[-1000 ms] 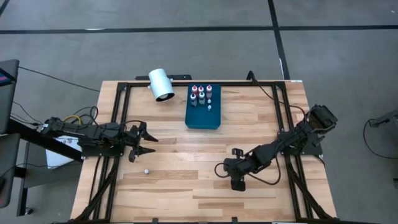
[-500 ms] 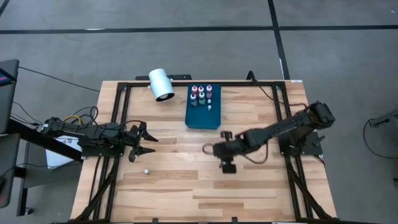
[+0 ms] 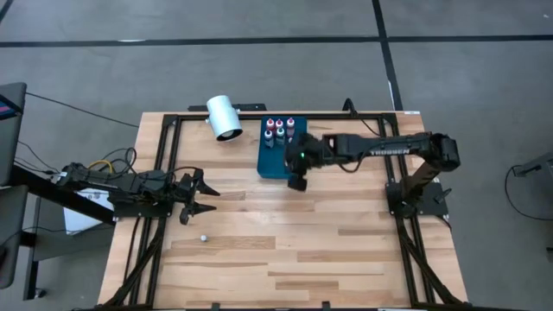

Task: Pick & Place food coloring
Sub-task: Put the small green food coloring bottle into the blue bin

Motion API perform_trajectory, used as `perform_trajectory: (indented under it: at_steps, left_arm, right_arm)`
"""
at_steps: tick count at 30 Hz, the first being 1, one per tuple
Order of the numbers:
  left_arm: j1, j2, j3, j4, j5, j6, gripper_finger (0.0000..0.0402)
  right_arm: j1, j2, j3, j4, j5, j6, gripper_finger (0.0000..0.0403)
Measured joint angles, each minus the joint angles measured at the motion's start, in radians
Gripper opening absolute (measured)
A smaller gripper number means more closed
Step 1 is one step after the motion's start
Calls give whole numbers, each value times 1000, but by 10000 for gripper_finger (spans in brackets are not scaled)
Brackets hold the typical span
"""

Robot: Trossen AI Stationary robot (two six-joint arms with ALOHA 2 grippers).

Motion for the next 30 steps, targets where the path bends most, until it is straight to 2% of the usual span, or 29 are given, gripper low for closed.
perform_trajectory:
  at_steps: [6, 15, 20, 26, 30]
  left_arm:
    - [0, 0, 0, 0, -1, 0, 234]
    - [0, 0, 0, 0, -24, 0, 234]
    - [0, 0, 0, 3, -64, 0, 234]
    - [0, 0, 0, 4, -69, 0, 234]
    - [0, 0, 0, 4, -70, -1, 234]
  right_arm:
    - [-74, 0, 16, -2, 0, 0, 66]
    - [-104, 6, 16, -1, -3, -7, 66]
    - [-108, 93, 15, 9, -8, -11, 66]
    - [-121, 231, 14, 36, -5, -34, 66]
    - [-150, 281, 15, 37, -3, -25, 66]
